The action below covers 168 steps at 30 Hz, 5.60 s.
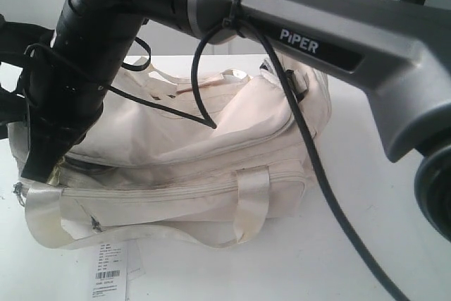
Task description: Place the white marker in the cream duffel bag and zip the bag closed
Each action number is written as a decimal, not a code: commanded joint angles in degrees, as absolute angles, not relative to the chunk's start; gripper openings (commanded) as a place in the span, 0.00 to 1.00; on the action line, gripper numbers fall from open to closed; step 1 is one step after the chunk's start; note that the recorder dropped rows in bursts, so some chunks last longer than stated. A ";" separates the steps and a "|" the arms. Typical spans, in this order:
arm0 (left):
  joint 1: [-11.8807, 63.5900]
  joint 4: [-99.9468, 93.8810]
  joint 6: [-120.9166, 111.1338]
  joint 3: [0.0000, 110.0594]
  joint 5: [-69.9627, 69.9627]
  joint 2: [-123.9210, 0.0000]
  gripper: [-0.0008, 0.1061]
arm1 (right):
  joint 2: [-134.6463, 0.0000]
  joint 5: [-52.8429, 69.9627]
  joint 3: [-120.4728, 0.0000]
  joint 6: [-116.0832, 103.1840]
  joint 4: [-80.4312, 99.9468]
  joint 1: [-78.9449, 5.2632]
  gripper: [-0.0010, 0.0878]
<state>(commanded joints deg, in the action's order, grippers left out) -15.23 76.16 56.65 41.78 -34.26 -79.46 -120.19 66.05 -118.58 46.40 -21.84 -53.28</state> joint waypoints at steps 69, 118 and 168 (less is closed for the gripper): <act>-10.68 80.90 60.31 41.78 -32.41 -83.66 0.01 | -117.19 69.96 -113.26 35.66 -22.25 -54.88 0.01; -10.68 81.13 60.79 41.78 -32.54 -83.66 0.01 | -111.70 69.96 -107.25 31.63 -17.58 -54.88 0.01; -10.68 82.07 61.46 41.78 -32.43 -83.66 0.01 | -103.55 69.96 -97.19 30.59 -9.38 -54.77 0.01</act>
<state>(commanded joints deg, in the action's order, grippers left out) -10.68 82.07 61.46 41.78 -32.43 -83.66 -103.55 69.96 -97.19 30.59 -9.39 -54.77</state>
